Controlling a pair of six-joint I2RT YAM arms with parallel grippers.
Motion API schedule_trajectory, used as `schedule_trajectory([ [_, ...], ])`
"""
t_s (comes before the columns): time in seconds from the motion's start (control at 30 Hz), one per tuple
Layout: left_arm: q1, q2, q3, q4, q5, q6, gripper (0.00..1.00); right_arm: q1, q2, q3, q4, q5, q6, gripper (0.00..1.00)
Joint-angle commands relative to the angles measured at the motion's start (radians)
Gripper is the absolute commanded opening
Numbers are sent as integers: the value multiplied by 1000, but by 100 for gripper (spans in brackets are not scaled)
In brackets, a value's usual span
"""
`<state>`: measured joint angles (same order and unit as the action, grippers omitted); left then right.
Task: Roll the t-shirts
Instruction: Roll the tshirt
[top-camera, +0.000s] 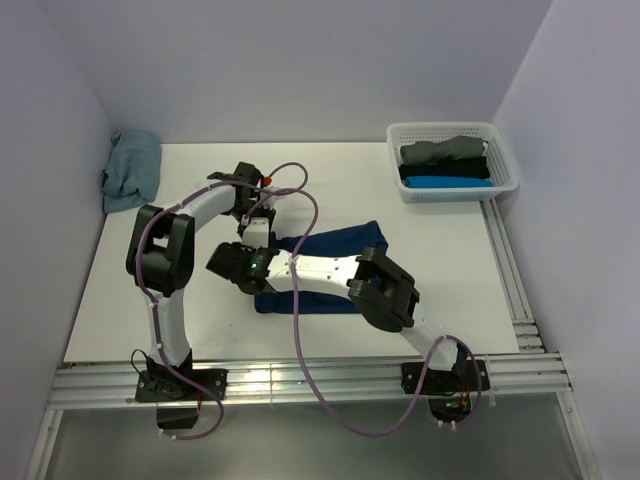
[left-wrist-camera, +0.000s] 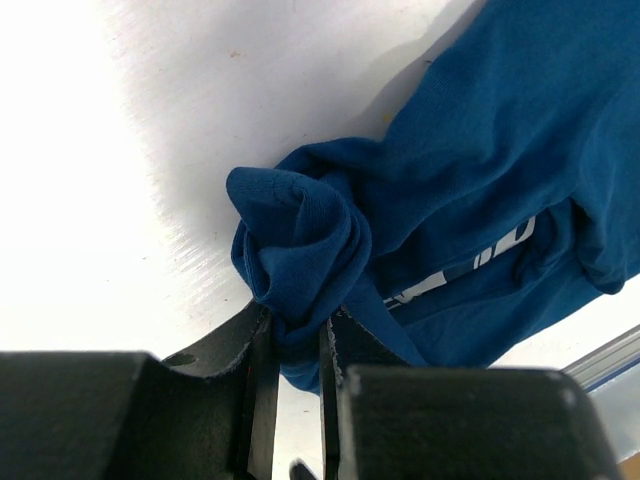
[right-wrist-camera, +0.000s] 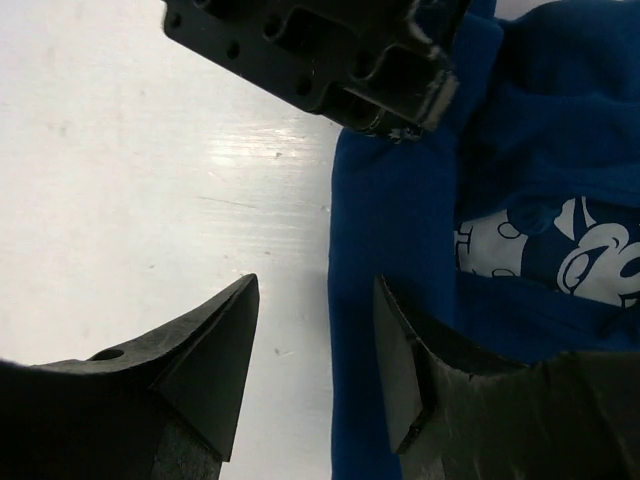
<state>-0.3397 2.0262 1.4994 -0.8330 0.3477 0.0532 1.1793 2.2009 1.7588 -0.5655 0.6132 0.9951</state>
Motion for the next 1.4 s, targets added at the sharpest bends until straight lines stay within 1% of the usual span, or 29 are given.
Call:
schedule_trajectory([
  [0.0, -4, -1, 42, -6, -36, -19, 10, -4, 39, 86, -100, 66, -7, 56],
  [0.1, -4, 2, 44, -9, -42, -29, 11, -3, 62, 110, -151, 76, 5, 56],
  [0.3, -4, 9, 50, -17, -49, -29, 11, 19, 76, 130, -229, 144, 37, 56],
  [0.47, -4, 11, 50, -18, -49, -29, 10, 26, 54, 99, -189, 172, 18, 57],
  [0.57, -5, 9, 55, -24, -49, -27, 11, 28, 75, 137, -223, 187, 10, 57],
  [0.7, -5, 15, 62, -32, -46, -24, 11, 26, 109, 174, -241, 177, -3, 57],
  [0.77, -5, 16, 62, -31, -49, -24, 11, 28, 128, 191, -279, 183, 16, 57],
  [0.97, -7, 22, 67, -32, -46, -26, 12, 29, 148, 194, -319, 172, 34, 57],
  [1.1, -7, 26, 79, -37, -50, -24, 13, 39, 152, 174, -346, 165, 50, 57],
  [1.37, -5, 49, 107, -46, -49, -30, 14, 66, 134, 114, -313, 93, 68, 55],
])
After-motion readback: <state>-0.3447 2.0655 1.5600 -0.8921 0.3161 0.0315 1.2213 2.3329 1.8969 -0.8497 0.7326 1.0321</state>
